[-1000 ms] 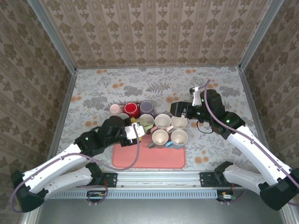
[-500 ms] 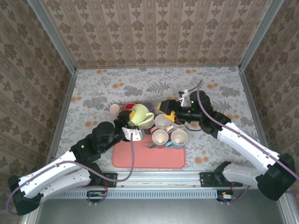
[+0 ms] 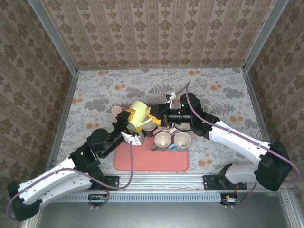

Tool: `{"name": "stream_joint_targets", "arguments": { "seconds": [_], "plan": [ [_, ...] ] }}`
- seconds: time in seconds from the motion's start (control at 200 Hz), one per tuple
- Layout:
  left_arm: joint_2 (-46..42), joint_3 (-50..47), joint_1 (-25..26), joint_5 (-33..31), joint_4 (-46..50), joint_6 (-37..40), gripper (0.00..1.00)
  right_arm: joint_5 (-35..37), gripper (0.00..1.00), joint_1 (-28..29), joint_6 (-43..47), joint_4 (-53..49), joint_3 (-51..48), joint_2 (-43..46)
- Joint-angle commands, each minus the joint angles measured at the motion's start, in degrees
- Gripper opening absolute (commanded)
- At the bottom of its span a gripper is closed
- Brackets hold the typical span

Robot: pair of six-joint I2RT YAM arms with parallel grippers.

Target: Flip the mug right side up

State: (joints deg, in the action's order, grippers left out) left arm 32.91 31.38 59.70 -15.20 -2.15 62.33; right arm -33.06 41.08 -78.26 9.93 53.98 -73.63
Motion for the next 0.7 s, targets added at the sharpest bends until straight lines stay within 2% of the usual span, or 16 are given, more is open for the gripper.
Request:
{"name": "stream_joint_targets", "arguments": {
  "seconds": [0.0, 0.13, 0.205, 0.35, 0.475, 0.555, 0.575, 0.595, 0.605, 0.695],
  "plan": [
    [-1.4, 0.3, 1.1, 0.3, -4.7, 2.7, 0.20, -1.4, 0.41, 0.8, -1.9, 3.7, 2.2, -1.2],
    [-1.6, -0.4, 1.6, 1.7, -3.3, 2.8, 0.21, -1.5, 0.34, 1.3, -2.5, 4.7, 2.9, -2.4],
    [-1.5, -0.5, 1.7, 1.7, -3.1, 2.8, 0.26, -1.5, 0.23, 1.5, -3.0, 5.5, 2.9, -2.9],
    [-0.9, -0.4, 1.7, 0.7, -2.5, 1.6, 0.41, -0.6, 0.00, 1.5, -3.0, 5.9, 2.5, -2.3],
    [-0.8, -0.6, 1.7, 0.9, -2.0, 1.3, 0.55, 0.3, 0.00, 1.5, -3.1, 6.4, 2.3, -1.3],
    [-0.7, -0.7, 1.7, 0.5, -2.4, 1.0, 0.69, 1.2, 0.00, 1.5, -3.4, 6.8, 2.0, -0.5],
    [-0.7, -0.7, 1.7, 0.3, -2.5, 0.9, 0.76, 1.4, 0.00, 1.5, -3.3, 6.8, 2.0, -0.2],
    [-0.7, -0.8, 1.8, 0.2, -2.8, 0.9, 0.94, 1.7, 0.00, 1.5, -3.2, 6.8, 1.9, 0.1],
    [-0.7, -0.8, 1.7, 0.1, -2.8, 0.9, 0.98, 1.8, 0.00, 1.5, -3.2, 6.8, 1.9, 0.3],
    [-0.7, -0.3, 1.8, -1.0, -2.0, 0.1, 1.00, 3.0, 0.00, 1.2, -2.0, 5.3, 1.7, 1.8]
  ]
}}
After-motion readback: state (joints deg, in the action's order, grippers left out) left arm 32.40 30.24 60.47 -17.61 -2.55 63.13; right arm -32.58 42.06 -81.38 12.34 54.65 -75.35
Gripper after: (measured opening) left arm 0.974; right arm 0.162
